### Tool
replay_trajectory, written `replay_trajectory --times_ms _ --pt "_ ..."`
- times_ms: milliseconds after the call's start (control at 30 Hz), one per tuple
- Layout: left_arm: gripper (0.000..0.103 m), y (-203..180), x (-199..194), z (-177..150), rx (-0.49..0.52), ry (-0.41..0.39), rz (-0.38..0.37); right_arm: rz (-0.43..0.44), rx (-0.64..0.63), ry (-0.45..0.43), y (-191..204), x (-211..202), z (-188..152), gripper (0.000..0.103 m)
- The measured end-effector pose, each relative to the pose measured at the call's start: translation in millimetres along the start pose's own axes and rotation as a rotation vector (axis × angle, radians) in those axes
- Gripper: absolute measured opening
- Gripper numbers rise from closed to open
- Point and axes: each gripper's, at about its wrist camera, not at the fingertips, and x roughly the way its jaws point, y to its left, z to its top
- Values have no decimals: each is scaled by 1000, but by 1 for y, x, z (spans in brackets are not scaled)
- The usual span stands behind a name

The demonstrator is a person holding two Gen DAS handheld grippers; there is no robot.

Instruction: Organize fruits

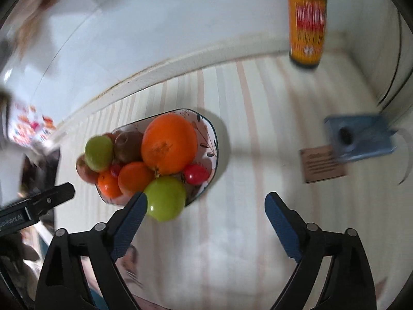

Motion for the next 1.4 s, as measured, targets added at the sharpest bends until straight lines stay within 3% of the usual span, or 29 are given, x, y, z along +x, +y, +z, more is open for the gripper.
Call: replay_trajectory --times_ms 233,767,1100,1400 --pt "94 9 -38 -46 -16 -100 61 -54 -93 -95 34 -67 -34 97" --pt "94 30 -177 -144 47 -370 18 -125 -59 -315 85 -223 -132 98" --pt "94 49 -243 -207 49 -472 2 -136 -82 -436 114 -317 -201 98" --pt "94 42 -268 -244 33 -505 -12 -114 -140 -470 117 -357 -232 98"
